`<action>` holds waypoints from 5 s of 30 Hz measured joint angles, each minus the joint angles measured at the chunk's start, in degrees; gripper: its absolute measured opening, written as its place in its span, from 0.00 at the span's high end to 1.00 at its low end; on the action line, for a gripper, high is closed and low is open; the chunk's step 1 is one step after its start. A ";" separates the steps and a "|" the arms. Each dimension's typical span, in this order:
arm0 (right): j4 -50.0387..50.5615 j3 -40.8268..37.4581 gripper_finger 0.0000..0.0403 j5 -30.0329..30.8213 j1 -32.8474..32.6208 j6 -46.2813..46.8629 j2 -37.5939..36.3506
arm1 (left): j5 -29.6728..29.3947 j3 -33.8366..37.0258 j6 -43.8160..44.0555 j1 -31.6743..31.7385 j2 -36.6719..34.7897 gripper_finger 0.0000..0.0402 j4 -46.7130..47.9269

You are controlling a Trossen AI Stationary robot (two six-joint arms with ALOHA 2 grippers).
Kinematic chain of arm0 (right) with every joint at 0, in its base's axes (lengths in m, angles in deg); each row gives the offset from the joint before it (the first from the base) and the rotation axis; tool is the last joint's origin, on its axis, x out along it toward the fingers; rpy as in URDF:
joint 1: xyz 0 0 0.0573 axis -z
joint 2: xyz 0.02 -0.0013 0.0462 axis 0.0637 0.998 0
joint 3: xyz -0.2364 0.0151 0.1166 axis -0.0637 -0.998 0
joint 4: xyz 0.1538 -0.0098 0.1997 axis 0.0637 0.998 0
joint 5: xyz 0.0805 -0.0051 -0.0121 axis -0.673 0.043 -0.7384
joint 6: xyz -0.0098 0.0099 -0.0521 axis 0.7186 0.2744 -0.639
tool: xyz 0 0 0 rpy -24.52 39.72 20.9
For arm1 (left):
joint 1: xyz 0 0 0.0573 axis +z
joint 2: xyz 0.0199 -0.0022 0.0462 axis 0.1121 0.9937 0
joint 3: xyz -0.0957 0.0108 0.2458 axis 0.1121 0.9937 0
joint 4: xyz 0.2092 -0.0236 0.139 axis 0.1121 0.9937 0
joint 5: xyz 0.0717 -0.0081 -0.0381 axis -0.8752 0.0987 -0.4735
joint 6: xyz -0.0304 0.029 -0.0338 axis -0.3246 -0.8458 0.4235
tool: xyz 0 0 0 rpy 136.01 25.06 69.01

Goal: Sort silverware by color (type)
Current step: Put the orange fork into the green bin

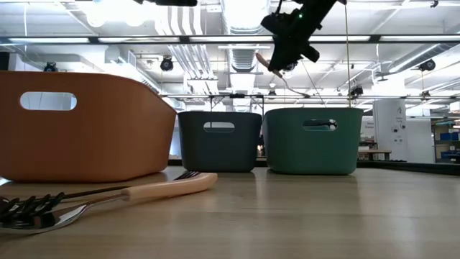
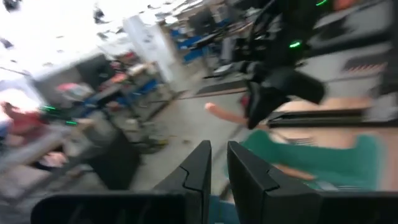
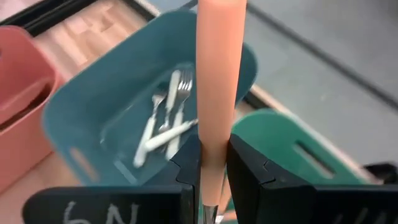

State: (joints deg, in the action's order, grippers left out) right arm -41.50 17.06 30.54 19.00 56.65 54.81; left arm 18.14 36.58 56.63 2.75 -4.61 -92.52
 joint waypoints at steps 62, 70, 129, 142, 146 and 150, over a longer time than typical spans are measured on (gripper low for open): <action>44.33 29.81 0.90 -17.04 5.99 26.87 25.52 | 4.75 12.06 -27.10 8.69 -20.64 0.91 0.88; 44.12 25.43 0.90 -17.03 5.75 29.76 25.07 | 4.84 12.06 -28.10 14.65 -20.60 0.91 0.83; 22.22 0.80 0.90 -9.34 13.30 29.94 17.57 | 1.67 12.04 -28.11 16.93 -21.12 0.91 2.69; 16.06 -7.15 0.90 -10.87 13.88 33.09 15.74 | 1.71 12.04 -28.11 16.93 -21.12 0.91 2.69; 15.76 -7.90 0.90 -10.83 13.88 33.69 15.74 | 1.71 12.04 -28.11 16.92 -21.12 0.91 2.70; 15.26 -7.90 0.90 -10.84 13.88 34.09 15.74 | 1.71 12.04 -28.10 16.94 -21.12 0.91 2.69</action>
State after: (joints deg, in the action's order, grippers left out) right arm -26.24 9.16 19.70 32.88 90.75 70.55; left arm 19.85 48.62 28.53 19.69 -25.74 -89.83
